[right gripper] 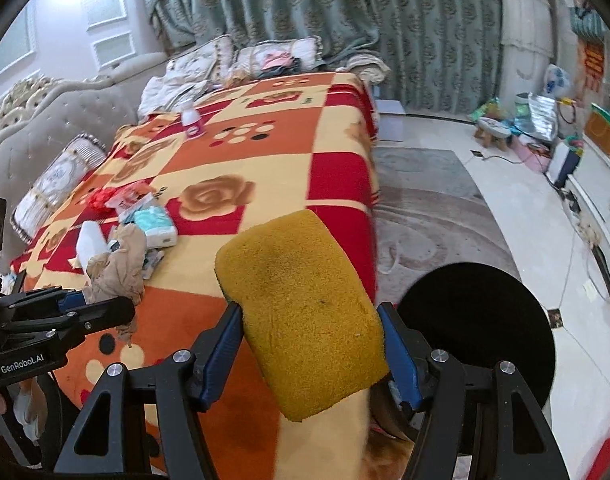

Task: Collect trash
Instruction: 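Carry the beige cloth and yellow sponge with both tools over the bin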

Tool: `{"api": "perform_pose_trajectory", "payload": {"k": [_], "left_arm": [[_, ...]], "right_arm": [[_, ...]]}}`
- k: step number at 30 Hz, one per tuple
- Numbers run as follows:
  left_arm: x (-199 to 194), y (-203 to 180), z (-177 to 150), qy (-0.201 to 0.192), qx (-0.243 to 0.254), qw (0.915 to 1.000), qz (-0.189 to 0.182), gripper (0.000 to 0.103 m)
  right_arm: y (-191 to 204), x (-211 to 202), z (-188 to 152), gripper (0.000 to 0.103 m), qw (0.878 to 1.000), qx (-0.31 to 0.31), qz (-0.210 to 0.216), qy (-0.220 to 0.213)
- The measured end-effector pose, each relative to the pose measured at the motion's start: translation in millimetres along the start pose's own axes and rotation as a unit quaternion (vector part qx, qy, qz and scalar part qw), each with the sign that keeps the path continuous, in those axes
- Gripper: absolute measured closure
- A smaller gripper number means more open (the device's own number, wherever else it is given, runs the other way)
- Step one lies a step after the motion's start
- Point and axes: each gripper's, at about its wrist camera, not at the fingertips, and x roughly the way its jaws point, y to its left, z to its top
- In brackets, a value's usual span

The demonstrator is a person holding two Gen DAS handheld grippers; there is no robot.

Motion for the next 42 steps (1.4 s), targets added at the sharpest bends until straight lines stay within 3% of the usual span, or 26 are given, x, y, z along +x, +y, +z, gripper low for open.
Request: {"api": "perform_pose_trajectory", "payload": {"k": [14, 34, 39, 42], "left_arm": [[40, -57, 19, 0.022, 0.032, 0.9984, -0.04, 0.075], [86, -103, 39, 0.049, 0.025, 0.9944, -0.091, 0.075], [95, -112, 43, 0.048, 0.021, 0.9928, -0.107, 0.072], [99, -118, 44, 0.047, 0.024, 0.9921, -0.114, 0.065]], "right_arm": [[-58, -14, -11, 0.038, 0.998, 0.05, -0.041, -0.004], [-127, -18, -23, 0.038, 0.99, 0.118, -0.074, -0.003], [-140, -19, -24, 0.035, 0.987, 0.139, -0.083, -0.004], [-149, -17, -26, 0.034, 0.984, 0.155, -0.084, 0.0]]}}
